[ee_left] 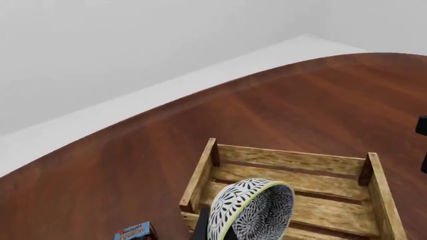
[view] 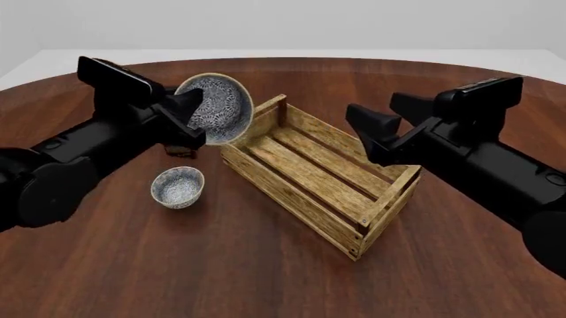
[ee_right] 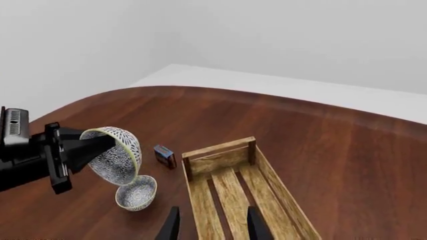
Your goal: Stack the right bowl on the left bowl and place them in the tray.
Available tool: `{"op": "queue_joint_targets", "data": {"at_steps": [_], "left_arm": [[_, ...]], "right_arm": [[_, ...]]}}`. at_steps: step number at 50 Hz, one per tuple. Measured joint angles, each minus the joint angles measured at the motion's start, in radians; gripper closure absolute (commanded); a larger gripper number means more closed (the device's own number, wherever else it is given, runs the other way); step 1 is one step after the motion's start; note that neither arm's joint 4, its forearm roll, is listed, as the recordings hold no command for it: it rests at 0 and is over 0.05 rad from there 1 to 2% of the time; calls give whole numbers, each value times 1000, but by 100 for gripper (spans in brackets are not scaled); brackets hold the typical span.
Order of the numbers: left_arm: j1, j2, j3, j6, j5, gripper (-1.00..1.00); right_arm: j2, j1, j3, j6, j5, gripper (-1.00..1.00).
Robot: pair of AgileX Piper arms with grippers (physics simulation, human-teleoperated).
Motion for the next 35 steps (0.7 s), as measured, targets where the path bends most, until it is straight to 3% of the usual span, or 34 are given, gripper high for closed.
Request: {"op": "queue_joint_targets", "data": {"at_steps": [9, 22, 35], "left_arm": [[51, -11, -34, 23, 94, 100], [79, -3, -125, 1, 293, 100], [67, 47, -222, -107, 496, 100]], "right_arm": [[14, 3, -3, 0, -3, -100], [21, 3, -6, -1, -3, -100], [7, 1, -2, -2, 2, -100]]}}
